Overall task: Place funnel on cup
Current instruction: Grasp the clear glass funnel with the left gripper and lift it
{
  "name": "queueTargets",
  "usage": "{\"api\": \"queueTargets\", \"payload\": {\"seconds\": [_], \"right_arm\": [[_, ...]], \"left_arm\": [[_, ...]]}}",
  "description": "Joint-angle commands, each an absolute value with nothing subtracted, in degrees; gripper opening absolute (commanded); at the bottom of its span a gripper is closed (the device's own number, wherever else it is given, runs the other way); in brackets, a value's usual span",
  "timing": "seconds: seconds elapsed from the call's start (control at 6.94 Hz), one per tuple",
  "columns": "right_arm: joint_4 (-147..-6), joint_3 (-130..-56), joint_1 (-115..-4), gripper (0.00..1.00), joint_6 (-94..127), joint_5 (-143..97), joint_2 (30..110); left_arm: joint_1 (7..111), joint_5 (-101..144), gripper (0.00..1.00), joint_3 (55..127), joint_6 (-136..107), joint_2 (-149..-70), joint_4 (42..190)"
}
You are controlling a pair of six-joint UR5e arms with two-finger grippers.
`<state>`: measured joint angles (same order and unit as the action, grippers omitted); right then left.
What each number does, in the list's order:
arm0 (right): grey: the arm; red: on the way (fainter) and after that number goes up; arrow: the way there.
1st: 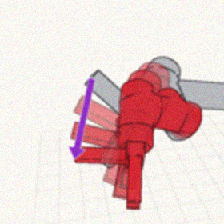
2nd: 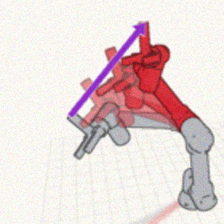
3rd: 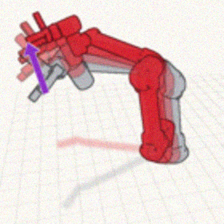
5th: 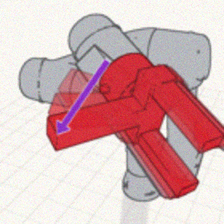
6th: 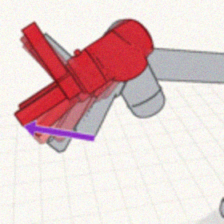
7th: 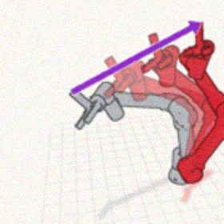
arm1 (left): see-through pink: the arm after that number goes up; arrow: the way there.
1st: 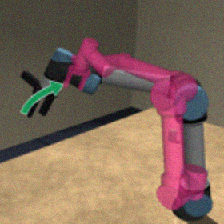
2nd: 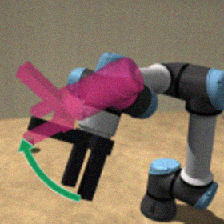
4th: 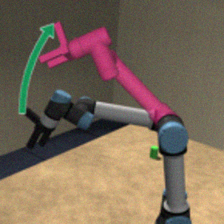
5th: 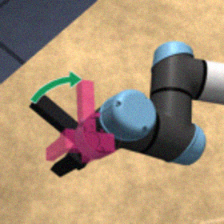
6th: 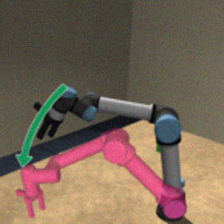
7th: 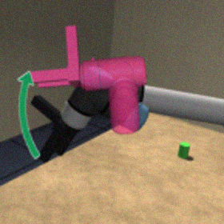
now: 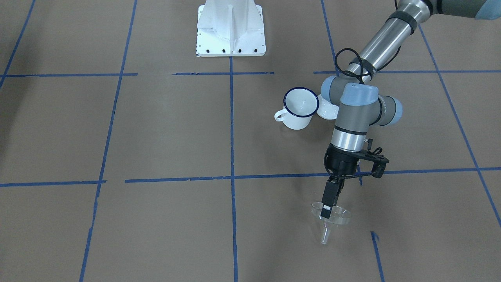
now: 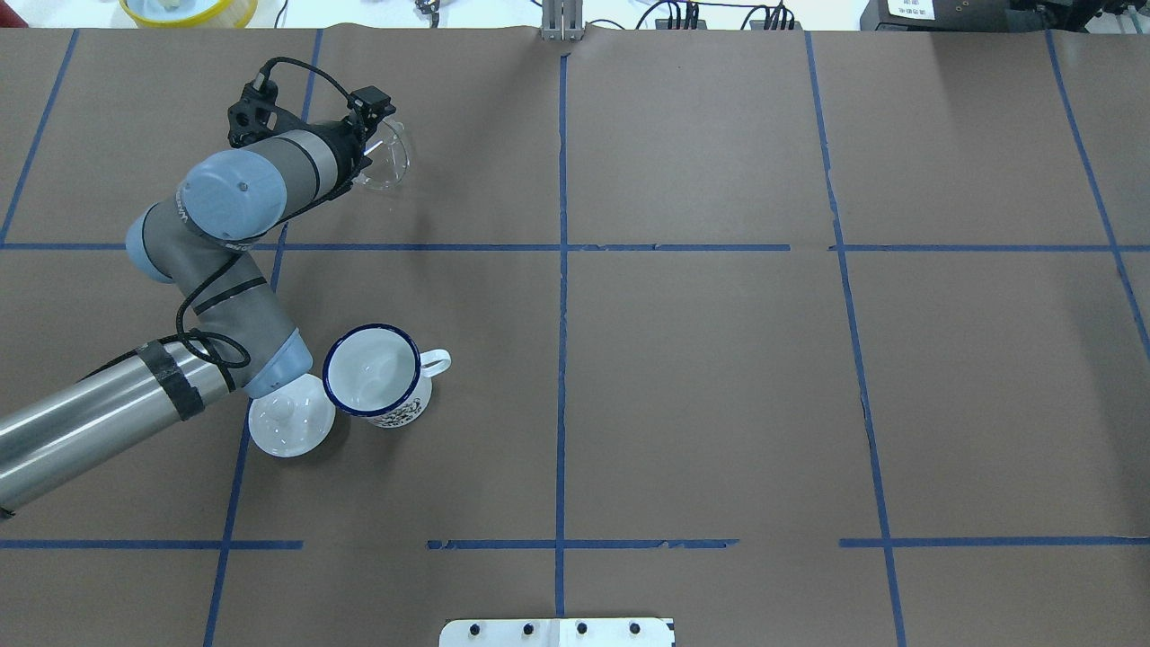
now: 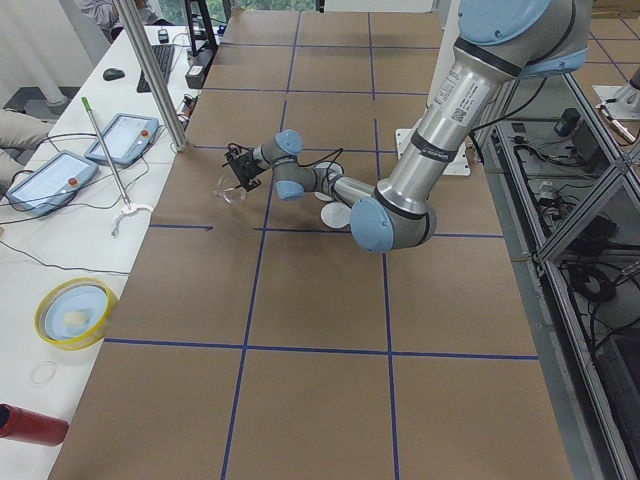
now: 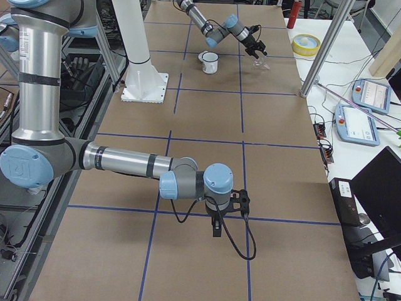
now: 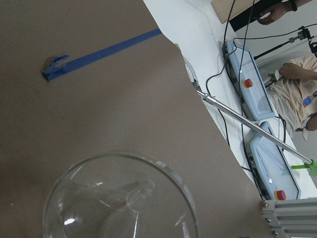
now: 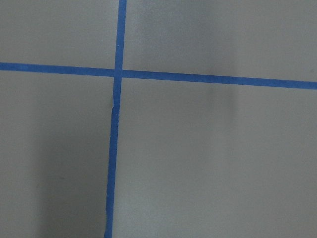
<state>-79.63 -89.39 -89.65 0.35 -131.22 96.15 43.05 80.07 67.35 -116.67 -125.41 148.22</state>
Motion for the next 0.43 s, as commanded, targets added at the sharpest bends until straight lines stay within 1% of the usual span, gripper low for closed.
{"api": "queueTargets", "payload": {"seconds": [0.0,0.14,0.29], "right_arm": [[-79.6,-89.4,-89.6,1.0,0.4,-131.2,96.2],[-79.6,-89.4,-89.6,1.0,0.4,-131.2,96.2],[-79.6,-89.4,-89.6,1.0,0.4,-131.2,96.2]], "left_arm": [[43.6,80.1,0.58,65.5,-116.7,-126.5,149.0],[43.6,80.2,0.15,65.3,-116.5,-126.5,149.0],[43.6,80.3,0.0,65.4,-116.1,-126.5,149.0]]}}
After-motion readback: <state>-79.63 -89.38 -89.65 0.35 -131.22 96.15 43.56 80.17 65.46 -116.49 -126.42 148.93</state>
